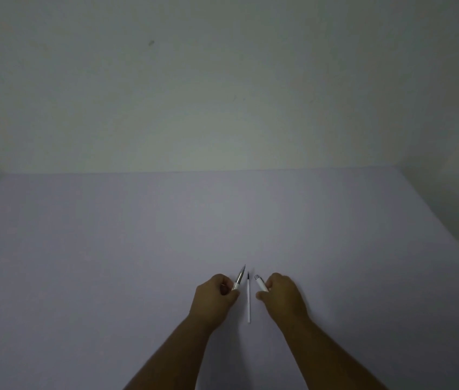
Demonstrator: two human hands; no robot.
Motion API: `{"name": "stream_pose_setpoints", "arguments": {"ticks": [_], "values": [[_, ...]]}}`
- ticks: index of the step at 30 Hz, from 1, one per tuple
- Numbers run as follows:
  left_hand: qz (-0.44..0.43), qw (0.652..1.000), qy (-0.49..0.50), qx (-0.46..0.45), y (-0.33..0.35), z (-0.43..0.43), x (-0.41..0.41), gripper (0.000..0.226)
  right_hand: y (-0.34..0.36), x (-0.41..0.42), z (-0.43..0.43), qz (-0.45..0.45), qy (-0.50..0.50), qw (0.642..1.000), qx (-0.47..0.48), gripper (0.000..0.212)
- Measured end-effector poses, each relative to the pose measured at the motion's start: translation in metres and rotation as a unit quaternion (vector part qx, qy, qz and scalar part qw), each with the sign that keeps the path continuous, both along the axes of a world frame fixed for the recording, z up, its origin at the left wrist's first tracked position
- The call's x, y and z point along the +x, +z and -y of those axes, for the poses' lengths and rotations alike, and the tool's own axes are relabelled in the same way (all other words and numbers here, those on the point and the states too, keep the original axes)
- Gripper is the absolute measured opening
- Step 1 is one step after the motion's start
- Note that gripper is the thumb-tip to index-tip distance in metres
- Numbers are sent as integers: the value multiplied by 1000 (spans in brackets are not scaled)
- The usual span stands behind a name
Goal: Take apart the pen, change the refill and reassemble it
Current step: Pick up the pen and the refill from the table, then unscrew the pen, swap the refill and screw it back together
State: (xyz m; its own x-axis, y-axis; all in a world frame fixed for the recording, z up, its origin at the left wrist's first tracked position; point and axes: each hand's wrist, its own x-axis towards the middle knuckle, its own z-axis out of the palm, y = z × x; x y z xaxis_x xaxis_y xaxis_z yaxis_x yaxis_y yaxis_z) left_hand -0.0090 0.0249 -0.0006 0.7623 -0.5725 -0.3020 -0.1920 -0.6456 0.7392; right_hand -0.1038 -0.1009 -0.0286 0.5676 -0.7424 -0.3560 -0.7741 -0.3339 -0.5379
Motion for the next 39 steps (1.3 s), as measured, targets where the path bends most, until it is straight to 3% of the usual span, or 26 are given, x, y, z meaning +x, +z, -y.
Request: {"name": "stream_pose_setpoints", "arguments": {"ticks": [4,8,11,15,18,20,24,28,33,39], "values": [[18,1000,-9,3,3,1,0,12,12,4,-1,78,-60,995,10,33],[73,996,-43,-6,15,8,-6,10,36,13,-7,187,-113,960,176,36],[105,993,-59,-17,23,13,-10,12,44,17,-11,223,-128,940,223,34],[49,996,-46,-58,33,11,-9,16,54,15,-6,265,-131,918,266,20],[-2,995,-38,-87,40,9,-10,13,59,12,-2,300,-144,880,338,16],[3,995,-45,-87,42,9,-10,13,62,12,-1,298,-169,863,372,14],[25,995,-55,-84,46,10,-13,14,66,10,0,253,-164,894,332,18],[48,994,-58,-84,50,10,-12,14,72,10,0,313,-170,845,399,8],[65,992,-68,-83,54,11,-15,15,73,10,-1,278,-187,871,360,19],[71,991,-68,-87,58,9,-16,14,81,10,-1,285,-205,849,396,17]]}}
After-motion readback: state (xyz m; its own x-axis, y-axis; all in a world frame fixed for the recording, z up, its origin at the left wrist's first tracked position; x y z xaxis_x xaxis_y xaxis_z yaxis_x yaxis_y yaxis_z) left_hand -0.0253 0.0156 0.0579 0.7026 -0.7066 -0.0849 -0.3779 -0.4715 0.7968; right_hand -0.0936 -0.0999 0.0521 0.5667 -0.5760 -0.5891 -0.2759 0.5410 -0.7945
